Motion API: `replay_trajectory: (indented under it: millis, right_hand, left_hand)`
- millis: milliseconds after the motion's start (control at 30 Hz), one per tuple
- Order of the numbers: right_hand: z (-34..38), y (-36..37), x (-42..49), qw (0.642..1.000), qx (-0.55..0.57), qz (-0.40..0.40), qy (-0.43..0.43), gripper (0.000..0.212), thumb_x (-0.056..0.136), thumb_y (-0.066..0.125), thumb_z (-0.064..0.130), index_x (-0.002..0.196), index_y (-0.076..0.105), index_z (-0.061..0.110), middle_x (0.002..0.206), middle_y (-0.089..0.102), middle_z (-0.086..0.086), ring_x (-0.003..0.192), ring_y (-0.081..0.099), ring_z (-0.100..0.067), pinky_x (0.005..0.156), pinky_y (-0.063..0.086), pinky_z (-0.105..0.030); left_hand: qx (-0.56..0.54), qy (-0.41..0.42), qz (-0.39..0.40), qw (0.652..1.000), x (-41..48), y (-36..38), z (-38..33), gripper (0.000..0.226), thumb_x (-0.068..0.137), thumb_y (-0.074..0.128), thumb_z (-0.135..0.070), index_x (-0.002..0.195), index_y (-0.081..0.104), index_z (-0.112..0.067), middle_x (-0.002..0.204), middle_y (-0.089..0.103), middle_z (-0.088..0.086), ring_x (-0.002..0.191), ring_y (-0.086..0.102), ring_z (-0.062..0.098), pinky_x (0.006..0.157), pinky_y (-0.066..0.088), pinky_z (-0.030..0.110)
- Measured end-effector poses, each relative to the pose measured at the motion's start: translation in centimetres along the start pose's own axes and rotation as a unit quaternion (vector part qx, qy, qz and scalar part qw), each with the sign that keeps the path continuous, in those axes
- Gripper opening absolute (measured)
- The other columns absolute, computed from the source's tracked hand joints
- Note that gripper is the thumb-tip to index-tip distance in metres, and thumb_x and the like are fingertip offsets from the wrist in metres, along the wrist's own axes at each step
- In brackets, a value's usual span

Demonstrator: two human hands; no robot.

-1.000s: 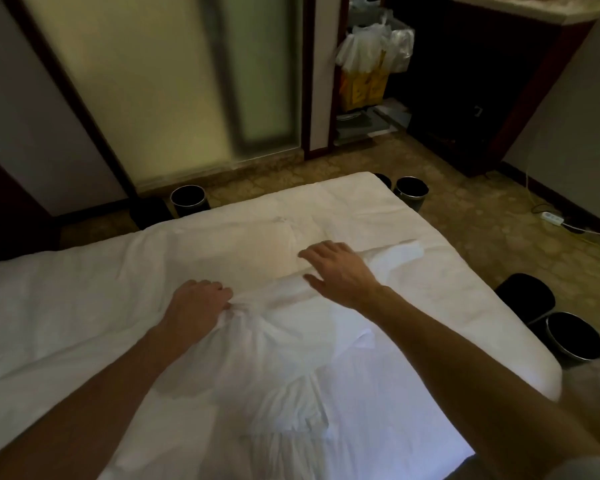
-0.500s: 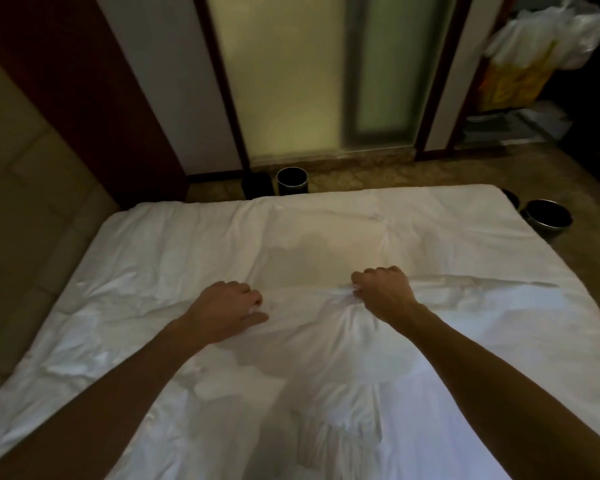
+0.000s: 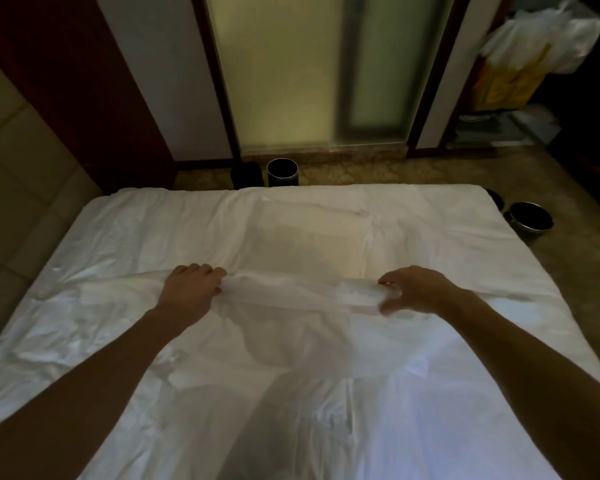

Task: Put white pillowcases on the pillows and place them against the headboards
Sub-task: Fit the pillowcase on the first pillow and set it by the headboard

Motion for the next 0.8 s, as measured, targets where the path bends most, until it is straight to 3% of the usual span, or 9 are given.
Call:
replay_trajectory:
  millis: [67,233,400,467,600,800]
  right_hand:
    - [-1.4,0.2,-0.5,1.000,-0.002,0.009,0.005,0.059,0.072,0.074,0.058,0.124,0.060,0.034,0.108,0.064,0.011,0.097,0.058,-0.012,0.077,0.044,-0.029]
    - [-2.0,1.1,0.1,0.999,-0.043,-0.002,-0.008,0.051,0.078,0.070,0.042,0.126,0.056,0.032,0.106,0.062,0.008,0.096,0.058,-0.014,0.078,0.046,-0.029]
    - [-1.2,0.9,1.5,0.994,-0.088,-0.064,-0.011,0.029,0.086,0.061,0.035,0.115,0.061,0.032,0.089,0.060,0.012,0.083,0.060,-0.012,0.074,0.048,-0.029]
    - [-0.4,0.8,1.8,0.991,-0.103,-0.087,-0.013,0.024,0.088,0.057,0.033,0.112,0.062,0.032,0.090,0.063,0.010,0.081,0.061,-0.013,0.072,0.049,-0.030]
    - [1.1,0.4,1.9,0.982,-0.144,-0.120,-0.023,0.022,0.087,0.055,0.031,0.108,0.062,0.029,0.091,0.067,0.008,0.077,0.063,-0.015,0.065,0.049,-0.028]
    - [2.9,-0.3,0.1,0.973,-0.173,-0.154,-0.010,0.018,0.086,0.056,0.032,0.102,0.062,0.029,0.087,0.062,0.010,0.076,0.062,-0.013,0.060,0.049,-0.026]
  left_hand:
    - [0.001,-0.014,0.010,1.000,0.6,0.3,-0.1,0.025,0.083,0.071,-0.027,0.107,0.066,-0.023,0.091,0.068,0.002,0.084,0.065,0.027,0.077,0.048,0.041]
    - [0.009,-0.035,0.031,0.999,1.4,0.9,0.3,0.032,0.090,0.060,-0.042,0.117,0.060,-0.027,0.106,0.066,0.000,0.097,0.063,0.025,0.084,0.046,0.041]
    - [-0.033,0.057,0.184,0.981,-0.2,2.3,1.8,0.059,0.092,0.054,-0.044,0.145,0.035,-0.029,0.131,0.051,-0.002,0.114,0.053,0.022,0.090,0.042,0.037]
    - [-0.033,0.050,0.197,0.979,-1.2,2.1,2.5,0.056,0.091,0.057,-0.039,0.143,0.036,-0.030,0.126,0.051,-0.003,0.110,0.053,0.020,0.085,0.044,0.034]
    - [-0.038,0.002,0.114,0.993,-3.0,1.4,2.6,0.039,0.086,0.062,-0.030,0.123,0.051,-0.025,0.098,0.059,-0.002,0.089,0.061,0.022,0.070,0.049,0.034]
    - [-0.042,-0.004,0.091,0.995,-5.3,0.2,3.3,0.033,0.081,0.061,-0.032,0.110,0.047,-0.028,0.083,0.056,-0.006,0.075,0.061,0.019,0.060,0.049,0.031]
Point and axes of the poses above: each hand's wrist, its own x-axis towards the middle knuckle, its own y-axis out of the palm, z = x × y, the point moved 5 cm from there along x, towards the middle knuckle
